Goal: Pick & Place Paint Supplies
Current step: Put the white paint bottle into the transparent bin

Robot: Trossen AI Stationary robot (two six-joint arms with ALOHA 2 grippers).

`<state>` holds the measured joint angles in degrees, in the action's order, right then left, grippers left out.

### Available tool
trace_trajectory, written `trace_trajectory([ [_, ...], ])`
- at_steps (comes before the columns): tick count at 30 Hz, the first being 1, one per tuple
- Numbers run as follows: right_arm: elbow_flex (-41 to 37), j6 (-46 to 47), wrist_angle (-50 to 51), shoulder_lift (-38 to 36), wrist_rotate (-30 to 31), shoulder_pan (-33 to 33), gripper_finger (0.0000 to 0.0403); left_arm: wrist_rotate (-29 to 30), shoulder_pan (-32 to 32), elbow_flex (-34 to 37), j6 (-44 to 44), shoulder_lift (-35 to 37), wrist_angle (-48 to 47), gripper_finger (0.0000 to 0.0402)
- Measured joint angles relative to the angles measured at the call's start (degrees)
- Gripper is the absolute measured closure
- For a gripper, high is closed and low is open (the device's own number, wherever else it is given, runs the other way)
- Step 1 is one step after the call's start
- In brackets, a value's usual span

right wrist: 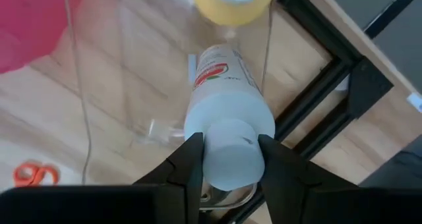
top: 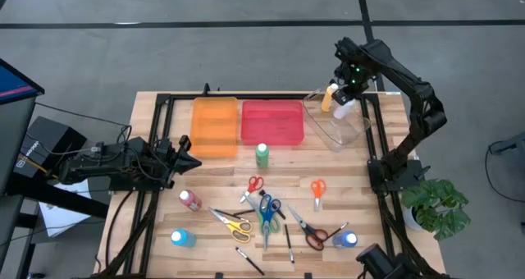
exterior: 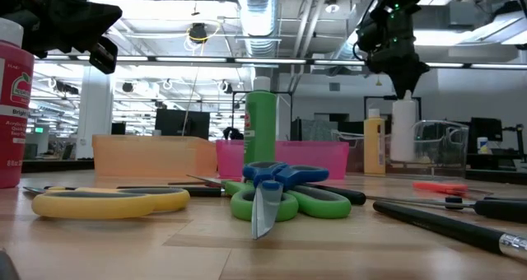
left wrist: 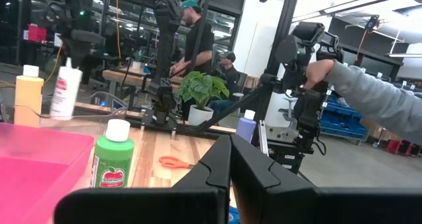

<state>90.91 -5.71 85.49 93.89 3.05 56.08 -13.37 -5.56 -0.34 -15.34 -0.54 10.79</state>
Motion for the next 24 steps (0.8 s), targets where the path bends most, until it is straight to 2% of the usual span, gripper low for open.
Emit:
trace_trajectory([
  [8,-0.5,0.1,0.1,0.1,-0.3,2.3,0.0289,0.0,0.0,0.0,0.0,0.0,0.0,0.0401],
  [15,-4.8,-0.5,-2.8,0.2,-0.2,2.3,0.0289,0.0,0.0,0.0,0.0,0.0,0.0,0.0401],
  [20,-5.0,-0.6,-3.8,0.2,-0.2,2.1,0.0289,0.0,0.0,0.0,0.0,0.0,0.0,0.0401],
  [24,-5.0,-0.5,-3.9,0.2,-0.2,2.1,0.0276,0.0,0.0,0.0,0.0,0.0,0.0,0.0401],
])
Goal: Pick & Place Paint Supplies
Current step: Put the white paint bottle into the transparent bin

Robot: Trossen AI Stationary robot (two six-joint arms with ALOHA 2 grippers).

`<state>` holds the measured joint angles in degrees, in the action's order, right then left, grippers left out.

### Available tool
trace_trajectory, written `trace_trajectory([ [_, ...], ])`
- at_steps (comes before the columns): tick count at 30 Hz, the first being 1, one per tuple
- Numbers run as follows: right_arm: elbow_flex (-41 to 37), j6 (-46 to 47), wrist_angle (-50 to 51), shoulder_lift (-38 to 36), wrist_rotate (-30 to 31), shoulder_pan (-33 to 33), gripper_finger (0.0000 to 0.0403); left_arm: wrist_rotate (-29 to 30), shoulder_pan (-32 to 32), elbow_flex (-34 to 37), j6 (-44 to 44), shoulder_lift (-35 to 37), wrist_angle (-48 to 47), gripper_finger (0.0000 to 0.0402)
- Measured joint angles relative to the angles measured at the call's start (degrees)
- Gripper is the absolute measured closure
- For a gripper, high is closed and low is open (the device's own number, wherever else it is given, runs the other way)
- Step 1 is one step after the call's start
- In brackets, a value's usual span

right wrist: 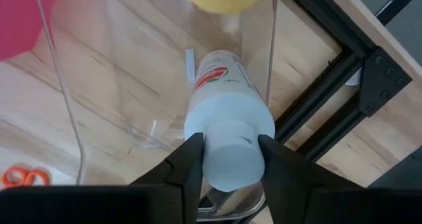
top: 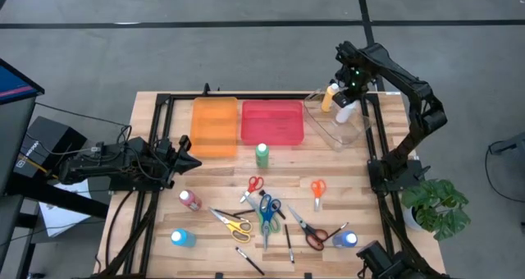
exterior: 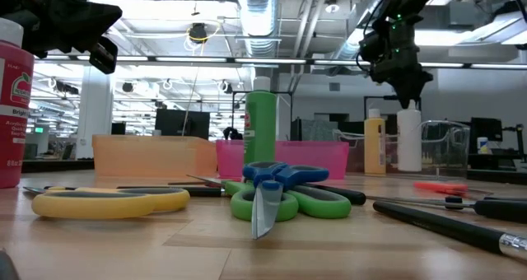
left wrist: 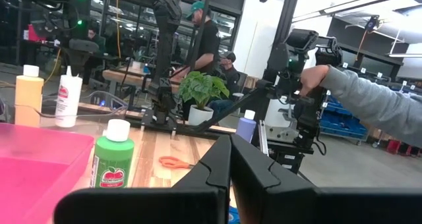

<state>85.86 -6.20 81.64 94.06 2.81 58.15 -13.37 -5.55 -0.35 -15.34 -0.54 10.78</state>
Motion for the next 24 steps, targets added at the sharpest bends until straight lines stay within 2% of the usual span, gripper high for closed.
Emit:
trace_trajectory([
  [7,0.0,0.6,-1.2,0.0,0.0,0.0,0.0286,0.0,0.0,0.0,0.0,0.0,0.0,0.0401],
  [12,-0.1,1.5,-1.4,0.0,-0.4,0.0,0.0274,0.0,0.0,0.0,0.0,0.0,0.0,0.0401],
  [19,-3.9,0.7,-2.8,-0.4,-1.4,0.0,0.028,0.0,0.0,0.0,0.0,0.0,0.0,0.0401],
  [24,-4.2,0.3,-3.8,-0.1,-1.5,0.1,0.0253,0.0,0.0,0.0,0.0,0.0,0.0,0.0401],
])
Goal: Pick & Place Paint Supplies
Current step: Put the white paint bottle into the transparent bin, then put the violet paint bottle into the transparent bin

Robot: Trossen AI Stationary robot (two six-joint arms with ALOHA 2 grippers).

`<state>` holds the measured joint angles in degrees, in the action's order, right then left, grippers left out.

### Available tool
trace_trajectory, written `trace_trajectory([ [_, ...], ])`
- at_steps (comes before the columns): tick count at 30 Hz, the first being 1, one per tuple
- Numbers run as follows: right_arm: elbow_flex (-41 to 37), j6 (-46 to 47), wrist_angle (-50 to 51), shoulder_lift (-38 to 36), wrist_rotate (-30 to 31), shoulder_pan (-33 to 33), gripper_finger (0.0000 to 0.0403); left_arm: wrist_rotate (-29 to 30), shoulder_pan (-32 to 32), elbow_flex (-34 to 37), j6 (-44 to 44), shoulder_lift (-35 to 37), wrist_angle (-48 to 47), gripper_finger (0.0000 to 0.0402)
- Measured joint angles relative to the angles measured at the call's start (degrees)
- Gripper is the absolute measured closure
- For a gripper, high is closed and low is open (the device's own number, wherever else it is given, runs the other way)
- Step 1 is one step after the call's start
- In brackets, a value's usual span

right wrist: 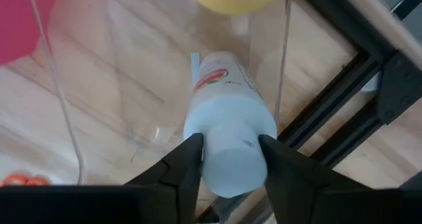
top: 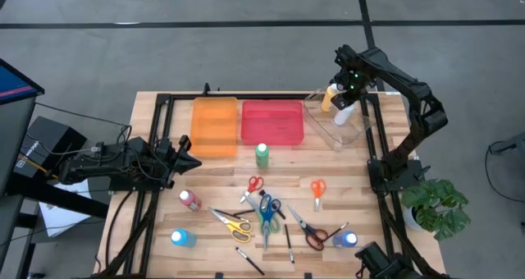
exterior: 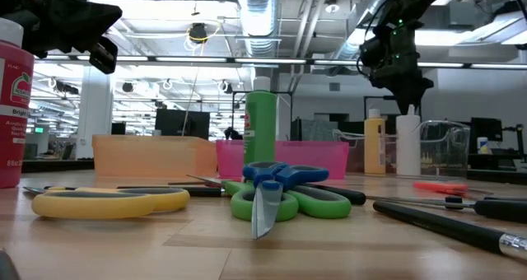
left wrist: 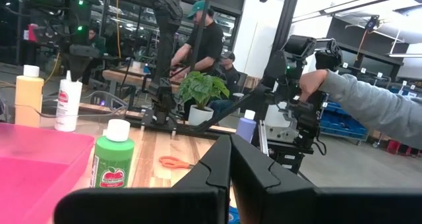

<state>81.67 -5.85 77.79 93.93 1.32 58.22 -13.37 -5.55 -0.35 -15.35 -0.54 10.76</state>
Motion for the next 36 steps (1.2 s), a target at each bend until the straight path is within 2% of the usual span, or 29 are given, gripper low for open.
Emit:
trace_trajectory([
  [5,-0.1,-0.2,-0.9,-0.1,0.2,0.0,0.0214,0.0,0.0,0.0,0.0,0.0,0.0,0.0401],
  [10,-0.1,-0.2,-1.1,-0.1,0.3,0.0,0.0195,0.0,0.0,0.0,0.0,0.0,0.0,0.0401],
  [21,3.5,-0.2,-0.2,0.1,1.6,-0.4,0.019,0.0,0.0,0.0,0.0,0.0,0.0,0.0401],
  [28,7.8,1.0,5.2,-0.1,1.7,-0.6,0.019,0.0,0.0,0.0,0.0,0.0,0.0,0.0401],
  [36,11.6,1.4,8.8,-6.2,1.7,-4.3,0.019,0.0,0.0,0.0,0.0,0.0,0.0,0.0401],
])
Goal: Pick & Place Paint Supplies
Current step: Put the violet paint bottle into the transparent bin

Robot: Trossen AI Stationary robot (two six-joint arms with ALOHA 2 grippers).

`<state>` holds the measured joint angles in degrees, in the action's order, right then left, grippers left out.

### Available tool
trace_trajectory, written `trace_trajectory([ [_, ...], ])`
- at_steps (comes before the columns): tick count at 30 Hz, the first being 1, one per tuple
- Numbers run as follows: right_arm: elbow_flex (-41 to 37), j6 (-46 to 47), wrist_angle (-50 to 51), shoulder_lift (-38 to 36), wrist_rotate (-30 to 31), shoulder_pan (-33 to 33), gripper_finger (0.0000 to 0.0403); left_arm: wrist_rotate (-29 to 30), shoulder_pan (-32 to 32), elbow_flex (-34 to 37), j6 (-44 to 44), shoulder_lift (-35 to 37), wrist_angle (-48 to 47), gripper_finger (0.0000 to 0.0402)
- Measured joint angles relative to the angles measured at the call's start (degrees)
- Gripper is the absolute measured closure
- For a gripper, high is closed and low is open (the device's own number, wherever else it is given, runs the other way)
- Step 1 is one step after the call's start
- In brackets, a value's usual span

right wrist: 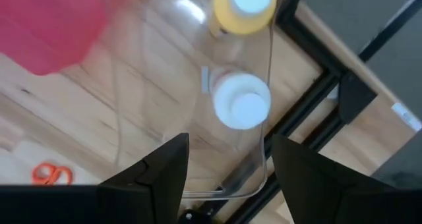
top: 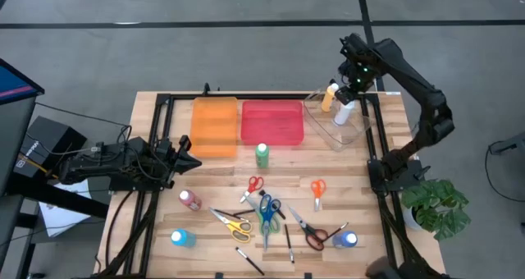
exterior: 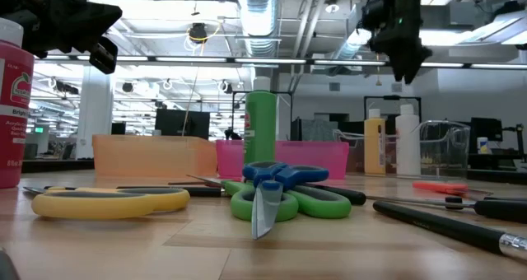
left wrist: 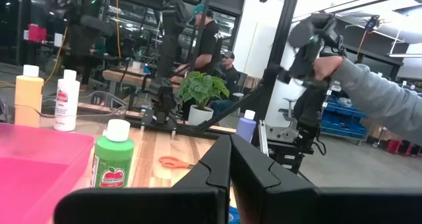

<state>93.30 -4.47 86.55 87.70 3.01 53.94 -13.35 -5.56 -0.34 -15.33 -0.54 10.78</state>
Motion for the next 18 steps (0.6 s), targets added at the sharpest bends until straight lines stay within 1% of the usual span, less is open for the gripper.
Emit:
trace_trajectory([
  [4,0.5,2.5,0.1,-5.1,-0.1,-3.6,0.019,0.0,0.0,0.0,0.0,0.0,0.0,0.0401],
  [8,0.5,5.8,0.7,-10.2,-1.9,-10.5,0.019,0.0,0.0,0.0,0.0,0.0,0.0,0.0401],
  [13,0.5,13.6,2.0,-14.4,-2.1,-22.9,0.019,0.0,0.0,0.0,0.0,0.0,0.0,0.0401],
  [18,-0.2,25.5,2.7,-15.8,-2.0,-39.4,0.019,0.0,0.0,0.0,0.0,0.0,0.0,0.0401],
])
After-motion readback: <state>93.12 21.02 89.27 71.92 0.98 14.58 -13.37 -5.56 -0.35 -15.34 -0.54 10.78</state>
